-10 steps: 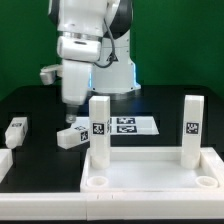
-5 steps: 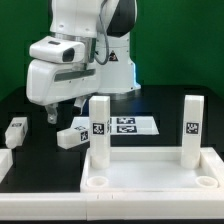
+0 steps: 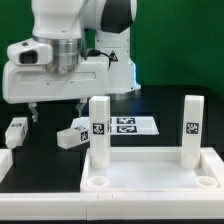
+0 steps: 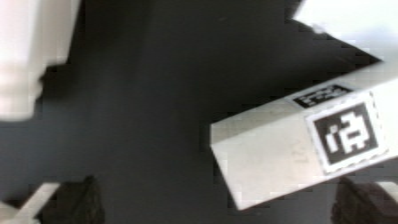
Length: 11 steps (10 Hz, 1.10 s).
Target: Assemble desk
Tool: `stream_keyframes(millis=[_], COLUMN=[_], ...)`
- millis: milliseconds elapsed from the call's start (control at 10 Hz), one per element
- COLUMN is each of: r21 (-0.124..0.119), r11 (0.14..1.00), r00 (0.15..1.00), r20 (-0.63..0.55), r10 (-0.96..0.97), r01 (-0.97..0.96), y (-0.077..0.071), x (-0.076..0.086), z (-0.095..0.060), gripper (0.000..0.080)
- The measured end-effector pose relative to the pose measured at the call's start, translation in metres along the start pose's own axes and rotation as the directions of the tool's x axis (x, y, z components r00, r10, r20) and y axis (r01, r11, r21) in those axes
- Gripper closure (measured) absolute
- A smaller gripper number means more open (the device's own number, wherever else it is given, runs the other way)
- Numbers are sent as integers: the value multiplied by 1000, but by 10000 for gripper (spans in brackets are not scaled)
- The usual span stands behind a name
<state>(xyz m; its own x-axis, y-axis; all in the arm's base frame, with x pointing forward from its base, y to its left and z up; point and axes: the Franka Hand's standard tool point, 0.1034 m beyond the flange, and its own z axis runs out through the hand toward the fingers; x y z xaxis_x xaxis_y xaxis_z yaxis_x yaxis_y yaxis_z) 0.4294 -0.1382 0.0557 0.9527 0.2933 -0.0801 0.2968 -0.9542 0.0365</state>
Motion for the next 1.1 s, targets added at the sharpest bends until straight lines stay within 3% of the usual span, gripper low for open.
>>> stream_keyframes(millis=[300, 400, 600, 700, 800, 1000, 1100], r21=[8, 36, 147, 225, 247, 212, 215], r11=[983, 954, 834, 706, 637, 523, 534], r00=[983, 954, 847, 740, 681, 562, 574], r20=[-2, 10, 84, 150, 181, 214, 227], r10=[182, 299, 526, 655, 709, 799, 787], r01=[-182, -299, -532, -671, -730, -826, -818], y=[-4, -5, -4, -7, -7, -11, -12], x=[2, 0, -1, -1, -1, 3, 1], z=[1, 2, 2, 2, 1, 1, 2], gripper=[151, 151, 151, 151, 151, 151, 151])
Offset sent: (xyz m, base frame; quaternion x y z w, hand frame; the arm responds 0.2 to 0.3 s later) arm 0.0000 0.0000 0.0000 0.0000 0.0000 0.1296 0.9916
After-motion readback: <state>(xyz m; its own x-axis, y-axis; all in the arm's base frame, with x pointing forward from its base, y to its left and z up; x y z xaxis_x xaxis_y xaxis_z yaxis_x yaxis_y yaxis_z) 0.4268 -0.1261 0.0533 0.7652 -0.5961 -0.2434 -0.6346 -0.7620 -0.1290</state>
